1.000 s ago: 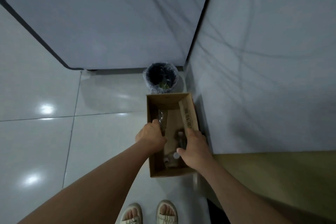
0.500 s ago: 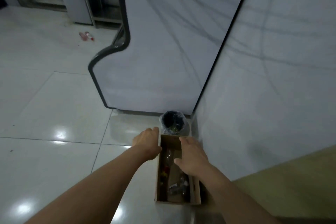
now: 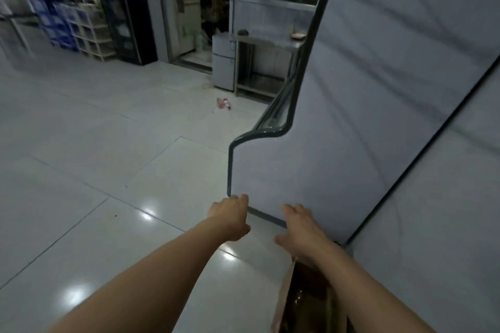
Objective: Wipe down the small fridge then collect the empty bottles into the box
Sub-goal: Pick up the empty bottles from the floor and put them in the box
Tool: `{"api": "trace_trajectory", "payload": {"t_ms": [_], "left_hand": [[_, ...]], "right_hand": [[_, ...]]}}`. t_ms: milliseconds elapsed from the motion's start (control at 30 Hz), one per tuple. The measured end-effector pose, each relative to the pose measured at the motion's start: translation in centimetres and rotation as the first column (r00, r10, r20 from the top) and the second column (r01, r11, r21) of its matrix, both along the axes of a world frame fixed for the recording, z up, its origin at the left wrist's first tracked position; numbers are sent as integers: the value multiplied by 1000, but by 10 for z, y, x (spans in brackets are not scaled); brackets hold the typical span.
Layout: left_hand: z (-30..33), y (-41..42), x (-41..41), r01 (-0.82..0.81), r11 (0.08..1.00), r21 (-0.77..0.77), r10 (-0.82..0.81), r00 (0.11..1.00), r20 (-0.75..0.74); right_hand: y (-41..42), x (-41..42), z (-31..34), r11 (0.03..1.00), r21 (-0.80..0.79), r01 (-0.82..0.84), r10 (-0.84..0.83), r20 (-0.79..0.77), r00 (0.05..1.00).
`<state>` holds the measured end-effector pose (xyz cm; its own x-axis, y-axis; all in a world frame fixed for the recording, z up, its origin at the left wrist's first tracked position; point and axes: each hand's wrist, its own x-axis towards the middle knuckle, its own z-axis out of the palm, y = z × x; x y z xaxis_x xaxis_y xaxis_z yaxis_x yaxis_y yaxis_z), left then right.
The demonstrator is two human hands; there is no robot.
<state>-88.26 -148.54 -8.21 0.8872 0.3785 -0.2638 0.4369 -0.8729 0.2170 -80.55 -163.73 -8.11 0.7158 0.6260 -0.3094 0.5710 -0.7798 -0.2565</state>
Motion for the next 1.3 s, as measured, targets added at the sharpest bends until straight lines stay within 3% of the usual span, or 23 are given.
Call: {"api": "trace_trajectory", "payload": {"t_ms": [767, 967, 1300], "left_hand": [[89, 418, -124, -297, 954, 33, 290, 947, 141], [90, 505, -88, -345, 937, 57, 335, 932, 137], [110, 649, 58, -326, 940, 96, 309, 937, 163]], "right_hand": [[443, -75, 97, 957, 44, -288, 280, 140, 950], [536, -32, 102, 942, 60, -330, 318, 155, 935], [691, 115, 113, 948, 99, -304, 285, 171, 943]]}}
